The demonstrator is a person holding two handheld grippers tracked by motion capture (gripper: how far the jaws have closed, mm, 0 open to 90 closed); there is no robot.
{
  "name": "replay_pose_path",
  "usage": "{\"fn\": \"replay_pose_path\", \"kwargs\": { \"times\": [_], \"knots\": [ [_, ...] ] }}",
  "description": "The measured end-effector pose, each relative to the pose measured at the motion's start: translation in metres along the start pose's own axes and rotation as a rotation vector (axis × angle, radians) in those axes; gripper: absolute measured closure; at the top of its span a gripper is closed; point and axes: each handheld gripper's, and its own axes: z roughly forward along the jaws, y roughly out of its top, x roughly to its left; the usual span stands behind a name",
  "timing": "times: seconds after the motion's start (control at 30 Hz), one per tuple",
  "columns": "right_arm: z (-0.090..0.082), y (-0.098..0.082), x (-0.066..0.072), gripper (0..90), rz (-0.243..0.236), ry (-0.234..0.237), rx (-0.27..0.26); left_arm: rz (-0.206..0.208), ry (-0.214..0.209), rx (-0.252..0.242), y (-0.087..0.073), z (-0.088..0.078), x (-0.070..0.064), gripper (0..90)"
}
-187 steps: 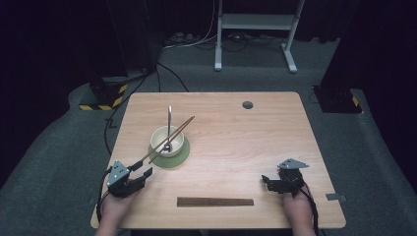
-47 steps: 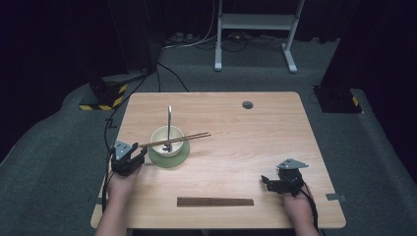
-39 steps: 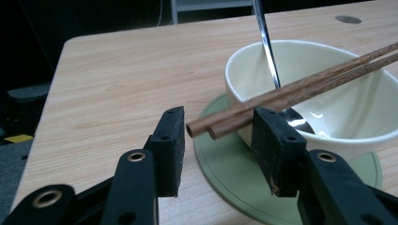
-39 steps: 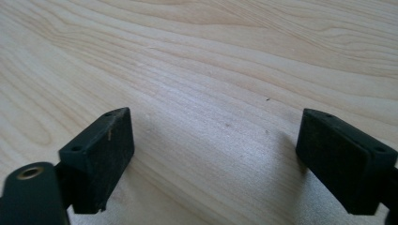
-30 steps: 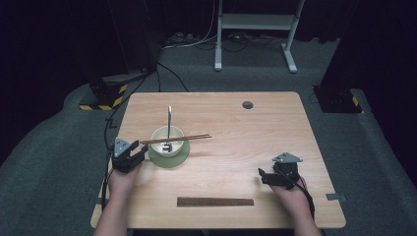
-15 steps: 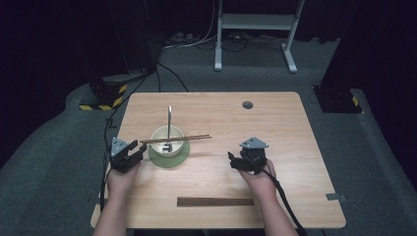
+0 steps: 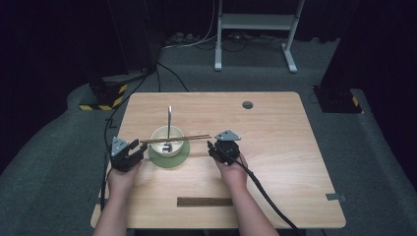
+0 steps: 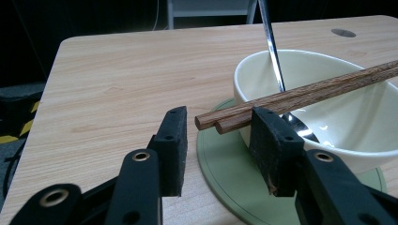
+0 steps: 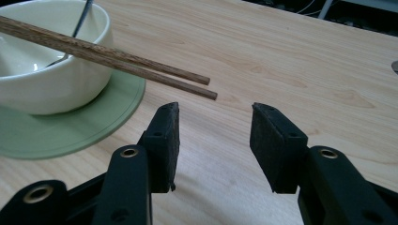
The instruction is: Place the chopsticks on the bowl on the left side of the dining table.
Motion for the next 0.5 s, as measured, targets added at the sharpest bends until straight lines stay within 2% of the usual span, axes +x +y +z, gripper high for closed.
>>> {"fn": "replay_pose_path", "kwargs": {
  "times": [0.07,0.3,0.5],
  "knots": [
    [0.005,0.002,0.003,55.0,0.011,0.005,0.003,-0.001,-0.002,-0.003,0.0,0.0,0.0,57.0],
    [0.012,0.008,0.015,56.1,-0.016,-0.005,-0.005,-0.002,-0.009,-0.002,0.0,0.001,0.001,57.6],
    [0.017,0.009,0.02,55.9,-0.004,-0.022,0.0,-0.009,-0.016,-0.008,0.0,0.002,0.0,57.9]
  ]
}}
